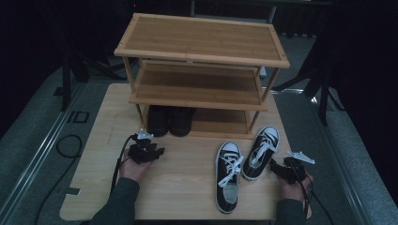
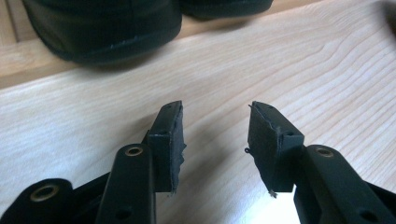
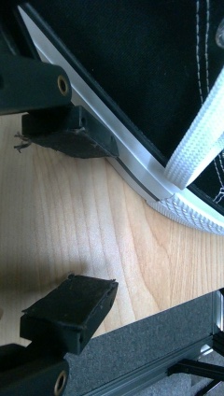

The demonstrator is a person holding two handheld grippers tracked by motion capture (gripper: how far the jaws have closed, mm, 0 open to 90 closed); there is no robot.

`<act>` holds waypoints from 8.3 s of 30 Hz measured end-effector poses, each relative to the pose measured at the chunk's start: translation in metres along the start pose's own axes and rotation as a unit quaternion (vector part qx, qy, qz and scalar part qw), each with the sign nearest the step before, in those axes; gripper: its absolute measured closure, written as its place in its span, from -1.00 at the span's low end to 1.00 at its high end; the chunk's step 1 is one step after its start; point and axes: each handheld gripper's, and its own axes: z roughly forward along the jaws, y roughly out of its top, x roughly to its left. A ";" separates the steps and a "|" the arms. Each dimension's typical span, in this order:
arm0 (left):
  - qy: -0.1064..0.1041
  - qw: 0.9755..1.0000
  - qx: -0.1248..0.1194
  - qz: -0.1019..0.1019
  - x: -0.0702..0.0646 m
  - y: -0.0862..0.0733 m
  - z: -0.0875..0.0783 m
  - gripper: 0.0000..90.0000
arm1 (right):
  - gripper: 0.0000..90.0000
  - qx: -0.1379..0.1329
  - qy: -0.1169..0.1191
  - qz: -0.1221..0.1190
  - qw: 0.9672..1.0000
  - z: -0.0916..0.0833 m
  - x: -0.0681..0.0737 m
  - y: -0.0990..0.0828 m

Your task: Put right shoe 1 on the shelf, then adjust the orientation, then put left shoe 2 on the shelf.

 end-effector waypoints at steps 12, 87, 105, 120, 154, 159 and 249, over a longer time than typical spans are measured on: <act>0.005 1.000 -0.006 -0.001 -0.001 -0.005 0.000 0.22 | -0.36 0.001 0.001 -0.001 1.000 0.000 -0.001 0.000; -0.002 1.000 -0.008 -0.002 0.006 -0.008 0.005 0.17 | 0.88 0.119 0.275 -0.301 0.905 -0.097 0.096 0.061; -0.004 1.000 -0.012 -0.003 0.006 -0.008 0.005 0.16 | 0.60 0.152 0.302 -0.302 0.891 -0.102 0.120 0.047; -0.005 1.000 -0.013 -0.002 0.006 -0.008 0.005 0.16 | 0.38 0.174 0.220 -0.307 0.909 -0.090 0.145 0.046; -0.008 1.000 -0.016 -0.003 0.006 -0.008 0.006 0.15 | 0.75 0.196 0.211 -0.300 0.909 -0.045 0.148 0.058; -0.007 1.000 -0.016 -0.002 0.006 -0.008 0.006 0.15 | 0.86 0.202 0.205 -0.302 0.909 -0.046 0.149 0.060; -0.021 0.999 -0.024 -0.005 0.003 -0.009 0.009 0.14 | 0.90 0.099 0.394 -0.381 0.830 -0.092 0.158 0.177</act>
